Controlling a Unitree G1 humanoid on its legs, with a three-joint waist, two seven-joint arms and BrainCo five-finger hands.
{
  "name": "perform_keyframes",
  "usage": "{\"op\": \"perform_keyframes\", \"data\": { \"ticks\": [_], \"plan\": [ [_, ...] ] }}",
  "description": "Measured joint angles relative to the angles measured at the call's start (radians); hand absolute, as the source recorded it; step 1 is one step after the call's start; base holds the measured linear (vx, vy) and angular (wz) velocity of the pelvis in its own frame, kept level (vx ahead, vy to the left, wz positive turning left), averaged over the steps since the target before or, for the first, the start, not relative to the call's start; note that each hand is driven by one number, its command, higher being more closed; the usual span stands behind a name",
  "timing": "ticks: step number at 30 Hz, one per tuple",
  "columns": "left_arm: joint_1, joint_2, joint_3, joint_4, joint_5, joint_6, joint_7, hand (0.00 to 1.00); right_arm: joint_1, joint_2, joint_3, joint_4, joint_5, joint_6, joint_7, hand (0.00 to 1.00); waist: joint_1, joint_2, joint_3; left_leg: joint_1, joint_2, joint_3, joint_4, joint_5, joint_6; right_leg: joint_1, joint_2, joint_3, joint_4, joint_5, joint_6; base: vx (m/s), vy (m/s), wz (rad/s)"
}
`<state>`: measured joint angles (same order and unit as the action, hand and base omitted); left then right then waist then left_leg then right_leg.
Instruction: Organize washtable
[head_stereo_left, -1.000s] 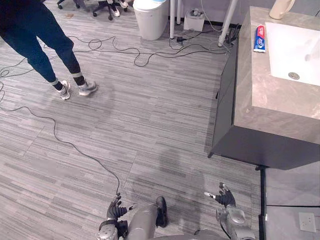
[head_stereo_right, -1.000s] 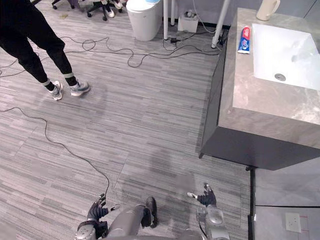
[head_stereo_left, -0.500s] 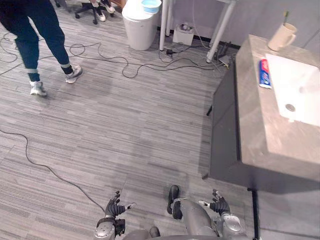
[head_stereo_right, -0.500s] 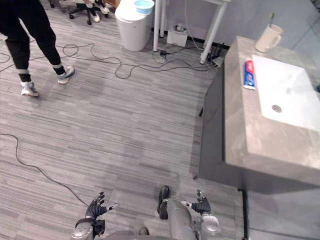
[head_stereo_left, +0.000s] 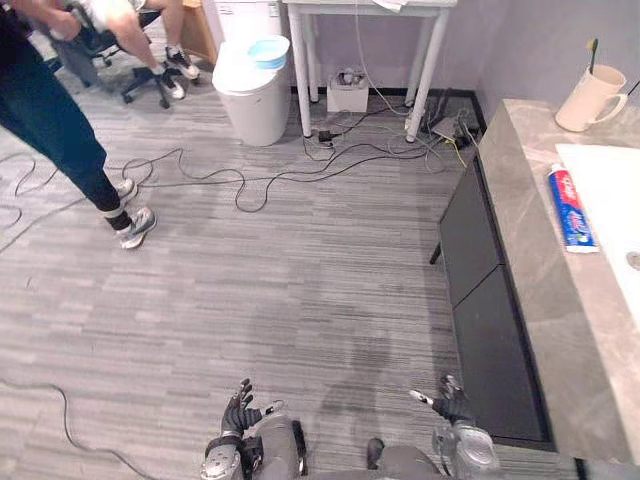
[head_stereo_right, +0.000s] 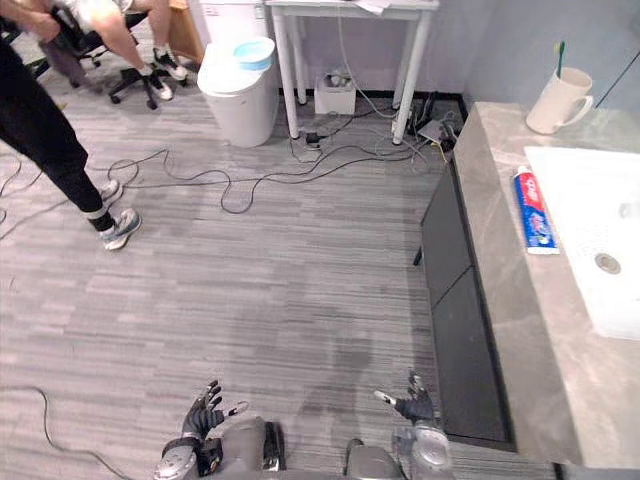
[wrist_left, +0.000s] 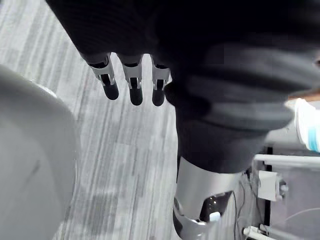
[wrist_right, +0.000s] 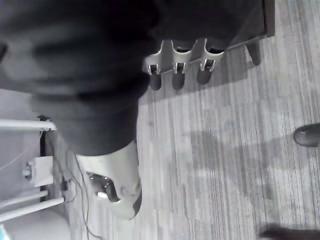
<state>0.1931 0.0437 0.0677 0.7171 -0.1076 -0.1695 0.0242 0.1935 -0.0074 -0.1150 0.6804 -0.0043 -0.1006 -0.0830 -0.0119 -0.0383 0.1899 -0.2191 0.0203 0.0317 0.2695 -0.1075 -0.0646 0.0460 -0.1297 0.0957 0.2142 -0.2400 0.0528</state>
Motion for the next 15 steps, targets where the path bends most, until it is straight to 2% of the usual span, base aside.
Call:
{"op": "perform_keyframes", "data": {
  "ticks": [1,2,3,4,5,6,7,8,10,12,13,14,15],
  "plan": [
    [0.001,0.002,0.004,-0.005,0.000,-0.002,-0.001,0.00,0.014,0.015,0.009,-0.001,-0.004,0.001,0.001,0.00,0.011,-0.017,-0.003,0.007,0.000,0.044,0.045,-0.036,0.031,0.000,-0.014,0.026,0.018,-0.003,0.005,0.36,0.251,-0.79],
    [0.000,0.002,0.004,-0.006,0.000,-0.002,-0.001,0.00,0.018,0.020,0.013,-0.006,-0.006,0.001,0.001,0.00,0.021,-0.020,-0.003,0.019,0.005,0.074,0.066,-0.045,0.050,0.000,-0.016,0.048,0.033,-0.002,0.005,0.34,0.232,-1.12],
    [0.000,0.000,0.002,-0.007,0.000,-0.001,-0.002,0.00,0.029,0.031,0.017,-0.041,-0.006,0.003,0.004,0.00,0.034,-0.021,-0.004,0.057,0.016,0.122,0.085,-0.076,0.065,-0.010,-0.017,0.078,0.078,0.009,0.024,0.40,0.219,-1.25],
    [0.012,-0.001,-0.002,-0.030,0.000,0.000,-0.001,0.00,0.032,0.035,0.026,-0.087,-0.007,0.000,0.008,0.00,0.032,-0.021,-0.005,0.091,0.028,0.172,0.092,-0.093,0.081,-0.041,-0.017,0.088,0.151,0.028,0.059,0.33,0.172,-1.32],
    [0.017,0.000,-0.010,-0.043,0.000,0.000,-0.001,0.00,0.031,0.033,0.038,-0.110,-0.007,-0.001,0.010,0.00,0.033,-0.019,-0.005,0.110,0.037,0.196,0.092,-0.103,0.086,-0.069,-0.011,0.091,0.204,0.042,0.083,0.34,0.160,-1.41],
    [0.021,0.005,-0.025,-0.060,0.000,-0.001,-0.002,0.00,0.029,0.035,0.053,-0.143,-0.011,-0.005,0.017,0.00,0.032,-0.018,-0.004,0.151,0.053,0.245,0.081,-0.119,0.092,-0.137,-0.006,0.083,0.326,0.063,0.130,0.24,0.098,-1.41],
    [0.018,0.010,-0.037,-0.062,0.001,0.000,-0.002,0.00,0.029,0.042,0.057,-0.157,-0.017,-0.007,0.022,0.00,0.029,-0.016,-0.003,0.190,0.065,0.295,0.075,-0.136,0.096,-0.199,-0.013,0.048,0.440,0.045,0.154,0.29,0.110,-1.37],
    [0.016,0.011,-0.039,-0.062,0.001,0.000,-0.002,0.00,0.029,0.046,0.057,-0.157,-0.019,-0.007,0.022,0.00,0.029,-0.014,0.000,0.215,0.071,0.322,0.070,-0.146,0.095,-0.228,-0.015,0.014,0.490,0.025,0.152,0.23,0.055,-1.32],
    [0.011,0.019,-0.038,-0.061,0.002,0.001,-0.001,0.00,0.027,0.046,0.077,-0.153,-0.029,-0.004,0.021,0.00,0.027,-0.018,0.001,0.304,0.086,0.402,0.028,-0.160,0.082,-0.305,-0.031,-0.137,0.570,-0.036,0.099,0.24,0.017,-1.18],
    [-0.014,0.032,-0.035,-0.056,0.002,0.003,-0.001,0.00,0.009,0.042,0.091,-0.117,-0.037,-0.006,0.021,0.00,0.022,-0.022,0.004,0.348,0.113,0.452,0.003,-0.160,0.081,-0.373,-0.017,-0.309,0.516,-0.066,0.033,0.29,-0.057,-1.01],
    [-0.023,0.039,-0.034,-0.051,0.002,0.004,-0.001,0.00,-0.010,0.035,0.097,-0.082,-0.037,-0.005,0.022,0.00,0.021,-0.021,0.004,0.361,0.127,0.461,-0.011,-0.159,0.081,-0.402,0.007,-0.355,0.450,-0.060,0.017,0.30,-0.107,-0.97],
    [-0.031,0.044,-0.030,-0.032,0.004,0.006,-0.001,0.00,-0.028,0.027,0.100,-0.047,-0.038,-0.003,0.021,0.00,0.013,-0.016,0.008,0.384,0.139,0.469,-0.036,-0.158,0.071,-0.426,0.034,-0.411,0.331,-0.014,-0.030,0.34,-0.122,-0.72],
    [-0.032,0.045,-0.030,-0.018,0.005,0.007,-0.001,0.00,-0.031,0.022,0.103,-0.037,-0.038,-0.002,0.021,0.00,0.006,-0.017,0.008,0.400,0.138,0.469,-0.052,-0.155,0.053,-0.428,0.044,-0.429,0.251,0.033,-0.045,0.46,-0.141,-0.56]
  ]
}}
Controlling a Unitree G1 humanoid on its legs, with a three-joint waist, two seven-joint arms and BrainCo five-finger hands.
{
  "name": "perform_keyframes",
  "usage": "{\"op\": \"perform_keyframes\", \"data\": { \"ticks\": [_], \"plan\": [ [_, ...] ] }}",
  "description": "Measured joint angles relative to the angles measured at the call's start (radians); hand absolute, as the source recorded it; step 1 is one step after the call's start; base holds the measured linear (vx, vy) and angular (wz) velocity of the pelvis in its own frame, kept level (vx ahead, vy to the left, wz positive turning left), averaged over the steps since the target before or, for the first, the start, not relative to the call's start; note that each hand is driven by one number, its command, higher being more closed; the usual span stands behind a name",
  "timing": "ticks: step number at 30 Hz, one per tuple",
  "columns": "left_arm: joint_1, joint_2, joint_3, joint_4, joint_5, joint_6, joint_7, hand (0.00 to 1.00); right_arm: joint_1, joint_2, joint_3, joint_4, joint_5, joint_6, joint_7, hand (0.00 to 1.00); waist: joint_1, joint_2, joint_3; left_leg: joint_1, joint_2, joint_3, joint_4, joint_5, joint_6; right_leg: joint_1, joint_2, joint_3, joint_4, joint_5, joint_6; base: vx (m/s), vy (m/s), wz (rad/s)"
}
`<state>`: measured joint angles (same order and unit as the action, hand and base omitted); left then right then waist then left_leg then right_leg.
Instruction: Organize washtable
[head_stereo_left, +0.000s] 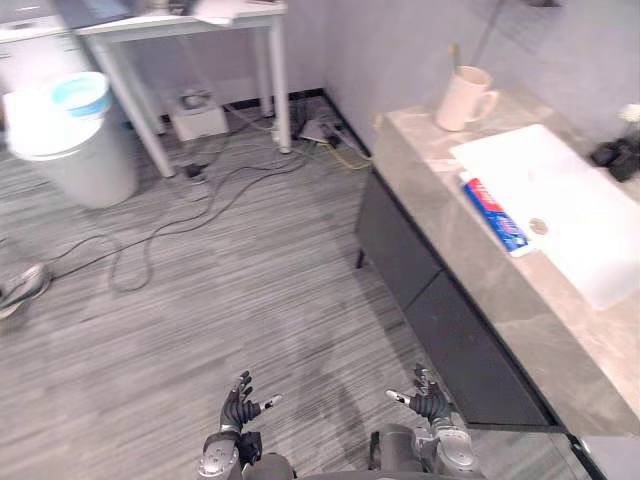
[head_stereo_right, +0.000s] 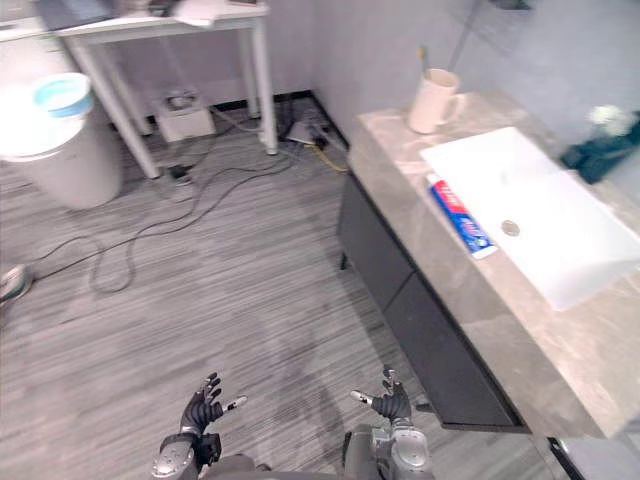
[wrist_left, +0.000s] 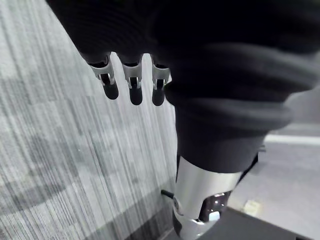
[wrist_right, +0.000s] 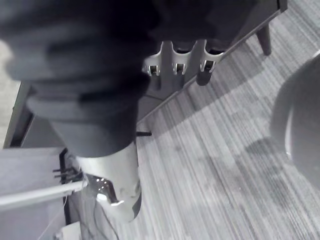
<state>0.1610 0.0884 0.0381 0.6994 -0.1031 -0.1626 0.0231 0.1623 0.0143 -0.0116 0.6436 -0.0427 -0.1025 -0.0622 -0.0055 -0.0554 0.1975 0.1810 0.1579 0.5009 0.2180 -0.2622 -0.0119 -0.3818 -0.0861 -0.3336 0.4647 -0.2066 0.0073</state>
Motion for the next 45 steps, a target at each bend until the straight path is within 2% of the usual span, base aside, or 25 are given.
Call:
{"op": "perform_keyframes", "data": {
  "ticks": [1,2,5,7,8,9,12,14,17,19,20,21,22,23,24,26,28,29,31,34,35,36,37,39,45],
  "plan": [
    [0.009,0.009,0.000,0.017,0.001,0.002,0.000,0.00,0.018,-0.007,0.004,0.004,0.000,0.000,-0.001,0.00,-0.015,-0.018,-0.004,0.038,-0.025,-0.007,-0.014,-0.004,-0.051,0.019,0.010,-0.013,-0.160,0.202,-0.063,0.47,-0.124,-0.62],
    [0.006,-0.009,0.003,0.043,0.003,0.007,-0.001,0.00,0.004,-0.038,0.007,0.019,-0.007,0.002,0.000,0.00,-0.010,0.027,-0.004,0.061,0.010,-0.016,-0.003,-0.020,-0.092,0.030,0.054,-0.006,-0.137,0.211,-0.128,0.40,-0.103,-0.59],
    [-0.018,-0.036,0.000,0.044,0.020,0.006,-0.004,0.00,-0.006,-0.071,-0.029,0.020,-0.007,0.000,-0.001,0.00,-0.038,0.066,-0.001,0.042,0.020,-0.068,0.036,0.070,-0.149,0.036,0.069,0.006,-0.136,0.155,-0.134,0.36,-0.144,-0.28],
    [-0.034,-0.044,0.000,0.038,0.027,0.006,-0.004,0.00,-0.001,-0.081,-0.031,0.042,-0.007,0.004,-0.002,0.00,-0.036,0.070,0.001,0.002,0.055,-0.103,0.193,0.143,-0.179,0.104,0.090,0.019,-0.188,0.145,-0.138,0.37,-0.160,-0.15],
    [-0.031,-0.051,0.000,0.035,0.027,0.003,-0.004,0.00,0.009,-0.072,-0.027,0.040,-0.006,0.004,-0.001,0.00,-0.033,0.068,0.002,-0.024,0.088,-0.129,0.331,0.146,-0.173,0.177,0.109,0.039,-0.237,0.140,-0.142,0.29,-0.107,-0.35],
    [-0.025,-0.057,0.000,0.033,0.027,0.002,-0.004,0.00,0.014,-0.065,-0.028,0.032,-0.005,0.003,-0.002,0.00,-0.032,0.067,0.002,-0.061,0.116,-0.146,0.470,0.095,-0.135,0.238,0.125,0.063,-0.269,0.127,-0.143,0.27,-0.086,-0.49],
    [-0.010,-0.071,0.001,0.013,0.025,0.002,-0.005,0.00,0.027,-0.052,-0.030,0.030,-0.006,0.006,0.002,0.00,-0.015,0.064,0.000,-0.185,0.122,-0.157,0.593,0.021,-0.067,0.316,0.146,0.136,-0.296,0.096,-0.153,0.22,-0.021,-0.67],
    [-0.004,-0.076,-0.001,0.013,0.026,0.003,-0.005,0.00,0.031,-0.058,-0.027,0.032,-0.006,0.011,0.015,0.00,-0.003,0.062,0.001,-0.280,0.101,-0.170,0.550,-0.004,-0.056,0.335,0.143,0.189,-0.302,0.092,-0.147,0.19,0.055,-0.89],
    [0.007,-0.074,-0.004,0.003,0.027,0.004,-0.008,0.00,0.033,-0.053,-0.041,0.040,-0.001,0.018,0.013,0.00,0.001,0.050,0.007,-0.388,0.025,-0.284,0.356,0.000,-0.061,0.364,0.119,0.280,-0.287,0.066,-0.116,0.19,0.151,-0.89],
    [0.014,-0.076,-0.007,-0.003,0.027,0.003,-0.008,0.00,0.045,-0.052,-0.071,0.044,0.002,0.026,-0.003,0.00,0.020,0.054,0.003,-0.394,-0.047,-0.446,0.135,0.032,-0.102,0.370,0.103,0.369,-0.259,0.035,-0.076,0.20,0.236,-1.13],
    [0.019,-0.077,-0.007,-0.002,0.027,0.003,-0.007,0.00,0.046,-0.060,-0.070,0.045,0.002,0.027,-0.004,0.00,0.020,0.068,-0.005,-0.390,-0.054,-0.504,0.072,0.046,-0.121,0.370,0.109,0.394,-0.247,0.021,-0.059,0.24,0.293,-1.12],
    [0.025,-0.076,-0.007,0.000,0.026,0.003,-0.005,0.00,0.047,-0.063,-0.070,0.045,0.002,0.030,-0.005,0.00,0.020,0.078,-0.010,-0.381,-0.052,-0.522,0.063,0.102,-0.116,0.371,0.114,0.420,-0.225,0.000,-0.036,0.30,0.349,-0.91],
    [0.034,-0.075,-0.008,-0.001,0.026,0.003,-0.003,0.00,0.047,-0.061,-0.070,0.045,0.002,0.036,-0.007,0.00,0.021,0.079,-0.017,-0.363,-0.062,-0.515,0.069,0.157,-0.083,0.379,0.107,0.448,-0.211,-0.014,-0.011,0.36,0.449,-0.82],
    [0.034,-0.066,-0.008,-0.001,0.026,0.003,-0.002,0.00,0.054,-0.043,-0.067,0.043,0.001,0.039,-0.004,0.00,0.020,0.044,-0.025,-0.350,-0.079,-0.474,0.081,0.139,-0.061,0.385,0.080,0.474,-0.205,-0.034,0.013,0.31,0.384,-0.63],
    [0.035,-0.056,-0.009,-0.001,0.026,0.003,-0.002,0.00,0.062,-0.034,-0.067,0.039,0.002,0.039,-0.004,0.00,0.020,0.035,-0.028,-0.347,-0.091,-0.459,0.082,0.126,-0.053,0.382,0.064,0.484,-0.204,-0.041,0.021,0.27,0.342,-0.59],
    [0.033,-0.034,-0.011,-0.001,0.027,0.003,-0.002,0.00,0.076,-0.019,-0.066,0.039,0.001,0.049,-0.004,0.00,0.025,-0.014,-0.050,-0.316,-0.119,-0.383,0.083,0.084,-0.022,0.370,0.027,0.526,-0.177,-0.056,0.054,0.28,0.298,-0.86],
    [0.037,-0.026,-0.010,0.001,0.027,0.004,-0.002,0.00,0.074,-0.023,-0.065,0.039,0.001,0.051,-0.004,0.00,0.025,-0.014,-0.051,-0.280,-0.121,-0.320,0.077,0.066,-0.001,0.342,0.010,0.522,-0.107,-0.057,0.082,0.17,0.169,-1.09],
    [0.040,-0.021,-0.010,0.002,0.027,0.004,-0.001,0.00,0.066,-0.024,-0.061,0.040,-0.001,0.052,-0.004,0.00,0.021,-0.008,-0.047,-0.247,-0.121,-0.263,0.058,0.061,0.010,0.300,-0.004,0.484,-0.031,-0.055,0.118,0.12,0.137,-1.08],
    [0.023,-0.007,-0.015,0.008,0.026,0.004,0.000,0.00,0.058,-0.024,-0.056,0.044,-0.008,0.052,-0.003,0.00,0.018,-0.001,-0.044,-0.193,-0.124,-0.210,0.023,0.063,0.024,0.247,-0.042,0.328,0.042,-0.050,0.137,0.17,0.184,-0.99],
    [0.004,0.016,-0.023,0.019,0.023,0.010,0.010,0.00,0.042,-0.035,-0.049,0.064,-0.008,0.056,-0.001,0.00,0.009,0.013,-0.039,-0.151,-0.117,-0.208,-0.015,0.063,0.024,0.237,-0.021,0.209,-0.010,-0.059,0.101,0.14,0.038,-0.51],
    [0.009,0.031,-0.035,0.044,0.024,0.011,0.003,0.00,0.029,-0.037,-0.050,0.082,-0.008,0.058,-0.004,0.00,-0.004,0.007,-0.041,-0.153,-0.124,-0.210,-0.008,0.062,0.023,0.248,-0.001,0.191,-0.116,-0.013,0.029,0.12,-0.051,-0.08],
    [0.007,0.032,-0.036,0.055,0.024,0.014,0.002,0.00,0.024,-0.038,-0.057,0.085,0.001,0.066,-0.001,0.00,-0.007,0.007,-0.041,-0.150,-0.122,-0.222,-0.006,0.062,0.023,0.261,0.001,0.183,-0.130,-0.003,0.017,0.14,-0.060,-0.09],
    [0.008,0.022,-0.039,0.056,0.025,0.014,0.000,0.00,0.027,-0.041,-0.069,0.085,0.006,0.069,0.002,0.00,-0.009,0.026,-0.039,-0.150,-0.114,-0.238,-0.001,0.065,0.020,0.285,0.013,0.179,-0.169,0.016,0.006,0.11,-0.042,-0.14],
    [0.012,-0.004,-0.036,0.059,0.026,0.022,0.002,0.00,0.024,-0.044,-0.073,0.084,0.027,0.070,0.002,0.00,-0.014,0.046,-0.033,-0.158,-0.103,-0.253,0.026,0.066,0.015,0.316,0.023,0.174,-0.220,0.040,0.010,0.08,-0.046,-0.11],
    [0.015,-0.031,-0.031,0.055,0.026,0.024,-0.003,0.00,0.033,-0.042,-0.096,0.088,0.039,0.082,-0.015,0.00,0.006,0.064,-0.025,-0.236,-0.037,-0.255,0.306,0.048,-0.016,0.436,0.058,0.182,-0.354,0.110,0.008,-0.03,0.003,-0.06]
  ]
}}
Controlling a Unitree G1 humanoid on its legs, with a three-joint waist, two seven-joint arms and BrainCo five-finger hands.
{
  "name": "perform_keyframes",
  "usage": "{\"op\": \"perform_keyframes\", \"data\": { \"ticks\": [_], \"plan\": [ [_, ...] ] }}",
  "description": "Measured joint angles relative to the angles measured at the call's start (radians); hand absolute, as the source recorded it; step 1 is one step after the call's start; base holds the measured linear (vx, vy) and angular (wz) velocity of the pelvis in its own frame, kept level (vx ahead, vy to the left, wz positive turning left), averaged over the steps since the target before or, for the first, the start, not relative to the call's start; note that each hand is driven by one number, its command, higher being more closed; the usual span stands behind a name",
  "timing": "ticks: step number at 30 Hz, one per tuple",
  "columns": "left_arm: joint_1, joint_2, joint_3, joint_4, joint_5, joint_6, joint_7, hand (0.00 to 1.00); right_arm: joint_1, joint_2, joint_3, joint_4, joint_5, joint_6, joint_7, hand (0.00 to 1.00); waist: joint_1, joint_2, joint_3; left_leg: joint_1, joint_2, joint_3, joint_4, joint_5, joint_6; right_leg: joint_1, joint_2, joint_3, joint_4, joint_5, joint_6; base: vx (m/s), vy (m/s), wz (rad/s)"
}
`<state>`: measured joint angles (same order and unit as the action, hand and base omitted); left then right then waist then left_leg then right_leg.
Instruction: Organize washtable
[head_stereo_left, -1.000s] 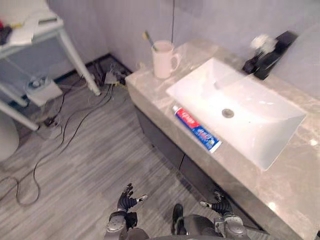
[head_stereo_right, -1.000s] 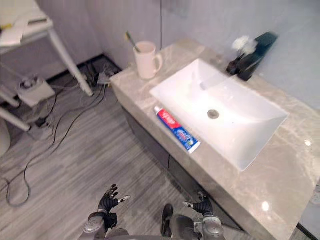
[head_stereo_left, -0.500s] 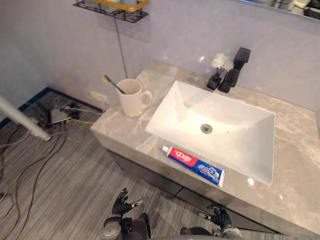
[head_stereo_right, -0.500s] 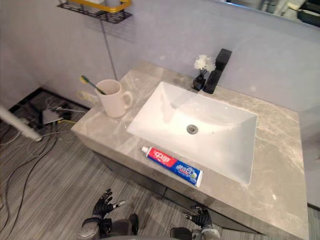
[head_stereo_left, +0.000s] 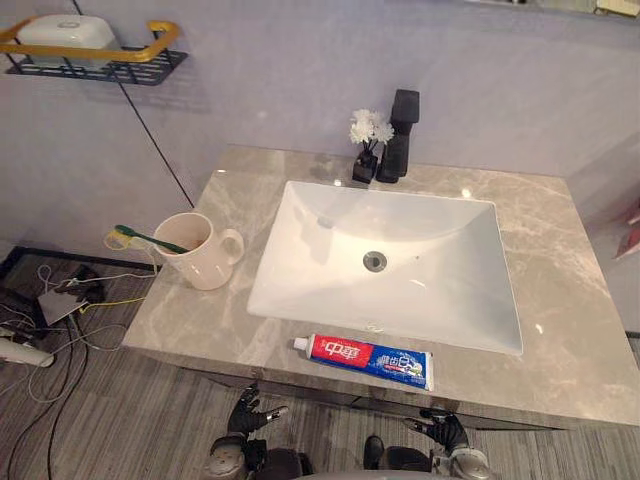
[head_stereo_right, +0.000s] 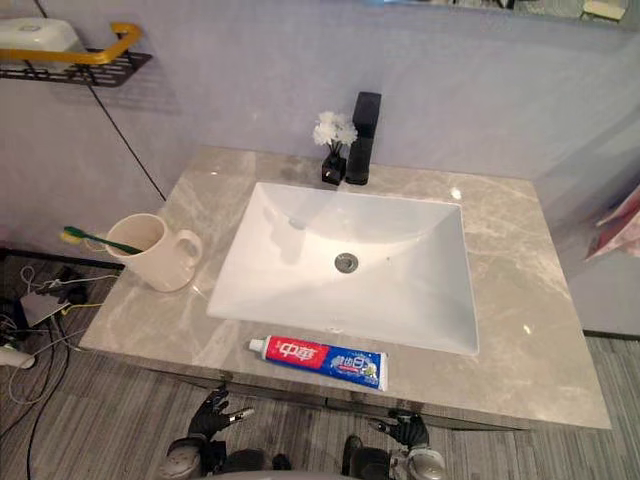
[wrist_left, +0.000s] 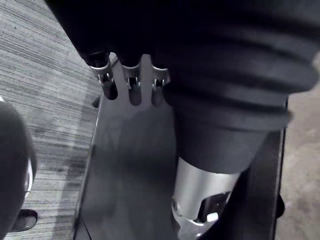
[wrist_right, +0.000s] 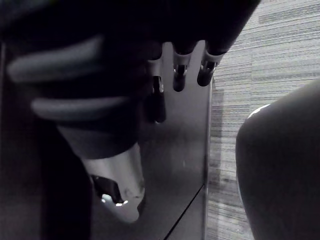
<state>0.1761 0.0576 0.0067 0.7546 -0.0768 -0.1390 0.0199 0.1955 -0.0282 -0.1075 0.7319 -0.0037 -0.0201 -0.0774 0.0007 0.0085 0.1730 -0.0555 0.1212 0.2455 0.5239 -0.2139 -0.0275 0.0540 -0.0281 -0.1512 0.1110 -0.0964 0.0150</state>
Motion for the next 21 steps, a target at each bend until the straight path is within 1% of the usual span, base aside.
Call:
{"op": "perform_keyframes", "data": {
  "ticks": [1,3,4,5,6,7,8,9,10,13,15,21],
  "plan": [
    [0.000,-0.007,0.000,-0.002,0.000,0.000,0.000,0.00,0.000,-0.002,0.002,-0.002,-0.010,-0.014,-0.006,0.00,0.013,0.007,-0.004,0.001,0.007,-0.003,0.003,-0.008,-0.012,0.000,0.011,0.017,-0.023,0.010,0.008,-0.12,0.068,-0.25],
    [0.001,-0.008,0.000,-0.010,0.000,0.000,0.000,0.00,-0.004,0.000,0.004,-0.005,-0.018,-0.030,-0.007,0.00,0.016,0.005,-0.009,0.006,-0.004,-0.031,-0.035,-0.010,-0.014,0.000,0.018,0.041,-0.056,0.041,0.012,-0.11,0.062,-0.33],
    [0.002,-0.007,0.002,-0.009,0.000,0.000,0.000,0.00,-0.013,-0.002,0.003,-0.005,-0.022,-0.038,-0.007,0.00,0.016,0.003,-0.009,0.022,-0.022,-0.071,-0.087,-0.010,-0.014,-0.007,0.022,0.059,-0.080,0.069,0.013,-0.06,0.038,-0.36],
    [0.003,-0.006,0.003,-0.009,-0.001,0.000,0.001,0.00,-0.014,-0.003,0.003,-0.005,-0.027,-0.042,-0.007,0.00,0.017,0.003,-0.009,0.037,-0.031,-0.090,-0.120,-0.010,-0.014,-0.009,0.025,0.069,-0.092,0.081,0.017,-0.08,0.050,-0.46],
    [0.003,-0.006,0.003,-0.008,-0.002,0.000,0.001,0.00,-0.023,-0.008,0.003,-0.004,-0.027,-0.045,-0.007,0.00,0.015,0.004,-0.009,0.069,-0.042,-0.114,-0.191,-0.010,-0.014,-0.009,0.028,0.084,-0.113,0.104,0.017,-0.10,0.052,-0.38],
    [0.001,-0.006,0.003,-0.008,-0.002,0.000,0.001,0.00,-0.028,-0.014,0.000,0.001,-0.029,-0.047,-0.007,0.00,0.014,0.006,-0.011,0.102,-0.047,-0.115,-0.262,-0.011,-0.012,-0.009,0.030,0.094,-0.128,0.123,0.015,-0.13,0.070,-0.31],
    [0.001,-0.006,0.003,-0.007,-0.002,0.000,0.001,0.00,-0.029,-0.017,-0.002,0.002,-0.029,-0.047,-0.007,0.00,0.013,0.007,-0.012,0.114,-0.050,-0.116,-0.293,-0.013,-0.008,-0.007,0.031,0.097,-0.136,0.130,0.017,-0.16,0.071,-0.23],
    [-0.001,-0.004,0.003,-0.006,-0.001,0.000,0.001,0.00,-0.029,-0.020,-0.006,0.009,-0.036,-0.047,-0.007,0.00,0.013,0.001,-0.017,0.120,-0.058,-0.108,-0.321,-0.007,0.002,-0.005,0.025,0.103,-0.149,0.141,0.027,-0.16,0.070,-0.23],
    [-0.001,-0.004,0.003,-0.006,0.000,-0.001,0.001,0.00,-0.029,-0.020,-0.012,0.023,-0.038,-0.047,-0.007,0.00,0.013,-0.004,-0.024,0.126,-0.064,-0.103,-0.333,-0.006,-0.002,-0.003,0.023,0.114,-0.160,0.151,0.020,-0.12,0.053,-0.21],
    [0.007,-0.004,-0.001,0.023,0.000,0.000,0.000,0.00,-0.008,-0.021,-0.014,0.053,-0.046,-0.047,-0.007,0.00,0.012,-0.005,-0.045,0.142,-0.074,-0.104,-0.351,0.000,-0.008,0.007,0.016,0.118,-0.170,0.158,0.022,-0.04,0.034,-0.07],
    [0.009,-0.004,-0.004,0.043,0.001,0.000,0.000,0.00,-0.013,-0.028,-0.023,0.068,-0.046,-0.046,-0.008,0.00,0.012,0.000,-0.048,0.161,-0.077,-0.108,-0.359,0.001,-0.009,0.026,0.015,0.117,-0.177,0.159,0.023,0.00,0.017,0.02],
    [0.009,-0.002,-0.005,0.066,0.003,0.000,0.000,0.00,-0.029,-0.040,-0.033,0.113,-0.047,-0.045,-0.006,0.00,0.015,0.001,-0.050,0.211,-0.088,-0.133,-0.413,0.028,-0.001,0.065,0.009,0.095,-0.189,0.162,0.026,0.03,0.029,0.13]
  ]
}}
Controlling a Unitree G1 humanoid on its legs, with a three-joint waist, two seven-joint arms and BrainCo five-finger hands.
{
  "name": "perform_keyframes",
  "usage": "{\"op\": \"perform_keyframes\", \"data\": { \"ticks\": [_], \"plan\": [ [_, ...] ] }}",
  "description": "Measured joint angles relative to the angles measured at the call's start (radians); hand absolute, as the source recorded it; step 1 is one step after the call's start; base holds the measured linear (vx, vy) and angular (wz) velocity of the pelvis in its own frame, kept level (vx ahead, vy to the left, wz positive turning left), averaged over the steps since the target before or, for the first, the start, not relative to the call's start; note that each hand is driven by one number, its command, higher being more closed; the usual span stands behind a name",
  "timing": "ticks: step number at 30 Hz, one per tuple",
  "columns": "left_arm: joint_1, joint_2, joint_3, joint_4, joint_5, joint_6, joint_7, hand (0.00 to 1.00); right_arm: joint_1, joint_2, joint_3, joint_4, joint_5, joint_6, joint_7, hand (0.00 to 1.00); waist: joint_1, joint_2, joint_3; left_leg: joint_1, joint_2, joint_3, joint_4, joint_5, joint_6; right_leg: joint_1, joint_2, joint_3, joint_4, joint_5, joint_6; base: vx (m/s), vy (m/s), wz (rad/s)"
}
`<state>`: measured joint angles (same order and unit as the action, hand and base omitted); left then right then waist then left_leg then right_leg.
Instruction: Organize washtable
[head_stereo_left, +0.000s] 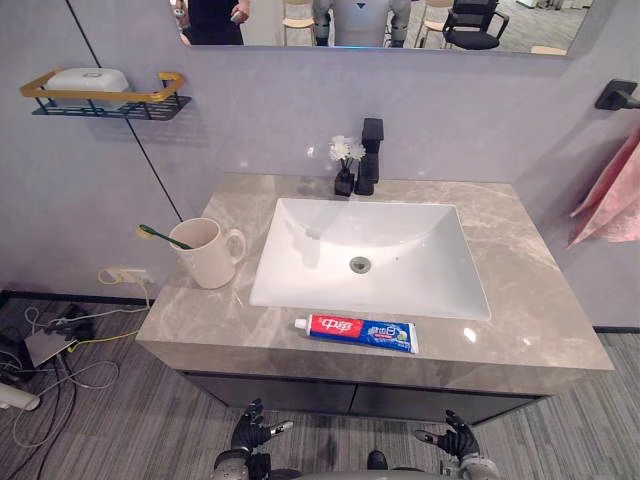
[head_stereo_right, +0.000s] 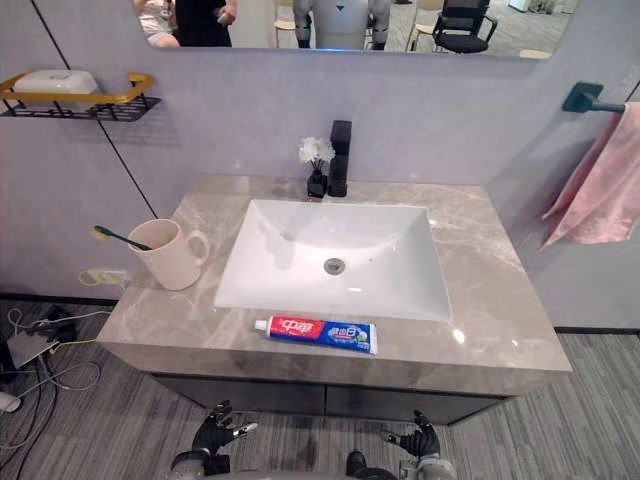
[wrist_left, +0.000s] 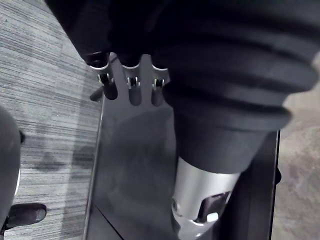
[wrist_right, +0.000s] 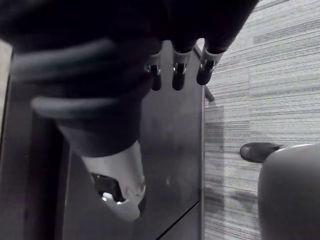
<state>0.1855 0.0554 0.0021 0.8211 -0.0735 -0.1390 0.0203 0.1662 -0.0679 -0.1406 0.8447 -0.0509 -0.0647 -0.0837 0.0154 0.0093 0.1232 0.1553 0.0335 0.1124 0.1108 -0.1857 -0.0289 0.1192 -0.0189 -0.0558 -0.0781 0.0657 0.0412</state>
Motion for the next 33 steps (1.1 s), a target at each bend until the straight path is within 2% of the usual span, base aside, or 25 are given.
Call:
{"op": "perform_keyframes", "data": {
  "ticks": [3,4,10,20,28,31,33],
  "plan": [
    [-0.001,0.003,0.000,0.017,0.004,0.000,0.000,0.00,-0.007,-0.001,-0.006,0.011,-0.001,0.002,0.000,0.00,0.000,0.000,-0.002,0.019,0.000,-0.002,-0.007,0.002,0.003,0.018,0.001,-0.003,-0.010,-0.002,-0.001,0.05,0.030,0.02],
    [-0.009,0.029,0.001,0.053,0.008,0.000,0.000,0.00,-0.012,-0.019,-0.004,0.063,-0.036,0.004,-0.001,0.00,0.000,-0.023,-0.019,0.051,-0.001,-0.008,-0.022,0.005,0.007,0.036,0.004,-0.005,-0.020,-0.003,-0.002,0.00,0.000,0.00],
    [-0.010,0.029,0.001,0.054,0.007,0.000,0.000,0.00,-0.010,-0.019,-0.006,0.068,-0.033,0.003,-0.001,0.00,-0.001,-0.022,-0.019,0.048,-0.001,-0.007,-0.024,0.005,0.007,0.034,0.005,-0.003,-0.020,-0.003,-0.002,0.00,0.000,0.00],
    [-0.050,0.029,-0.002,0.149,0.009,0.001,0.000,0.00,0.014,-0.020,-0.077,0.154,0.079,-0.001,0.021,0.00,-0.003,-0.010,-0.027,0.030,-0.002,-0.012,-0.061,0.012,0.006,0.008,0.003,-0.024,-0.023,-0.010,-0.001,0.01,-0.001,0.03],
    [-0.062,0.046,0.009,0.166,0.048,0.001,0.001,0.00,-0.012,-0.043,-0.098,0.158,0.080,-0.008,0.023,0.00,-0.003,-0.009,-0.029,0.023,-0.007,-0.045,-0.076,0.030,0.009,0.003,-0.002,-0.075,-0.021,-0.015,0.001,0.04,-0.004,0.14],
    [-0.048,0.065,0.067,0.172,0.048,0.004,0.001,0.00,-0.035,-0.071,-0.098,0.158,0.079,-0.016,0.024,0.00,-0.001,-0.009,-0.029,0.013,-0.012,-0.066,-0.072,0.033,0.011,0.005,-0.009,-0.099,-0.021,-0.015,0.001,-0.03,0.000,0.22],
    [-0.040,0.091,0.153,0.172,0.047,0.005,0.002,0.00,-0.051,-0.095,-0.109,0.165,0.077,-0.017,0.024,0.00,0.002,-0.006,-0.026,0.009,-0.018,-0.084,-0.072,0.040,0.015,0.010,-0.017,-0.120,-0.021,-0.015,0.001,-0.04,0.001,0.27]
  ]
}}
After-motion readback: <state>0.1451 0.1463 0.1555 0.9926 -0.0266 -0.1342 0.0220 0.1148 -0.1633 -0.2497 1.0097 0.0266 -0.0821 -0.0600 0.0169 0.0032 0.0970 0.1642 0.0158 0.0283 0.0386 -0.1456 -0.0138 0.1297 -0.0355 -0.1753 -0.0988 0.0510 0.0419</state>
